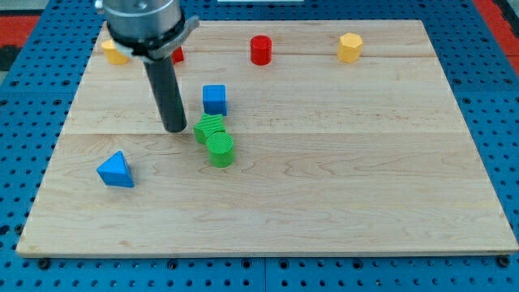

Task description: Separate the green star and green circle from each other

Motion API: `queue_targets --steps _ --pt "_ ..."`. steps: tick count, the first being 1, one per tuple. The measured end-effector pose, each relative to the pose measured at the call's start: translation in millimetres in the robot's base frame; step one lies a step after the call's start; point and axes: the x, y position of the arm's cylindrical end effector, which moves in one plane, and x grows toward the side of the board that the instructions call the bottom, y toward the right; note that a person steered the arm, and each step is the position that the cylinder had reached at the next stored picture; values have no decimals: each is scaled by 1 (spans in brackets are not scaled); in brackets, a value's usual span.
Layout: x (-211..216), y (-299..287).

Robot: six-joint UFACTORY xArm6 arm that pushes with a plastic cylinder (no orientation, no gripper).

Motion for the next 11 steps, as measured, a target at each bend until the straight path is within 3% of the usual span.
queue_targets --steps 1,2,3,4,5,7,9,10,11 --pt "41 -2" --pt "49 40" --pt "82 66" --pt "39 99" --pt "3 71" --pt "-1 47" --pt "41 38" --pt "49 95" --pt "94 56"
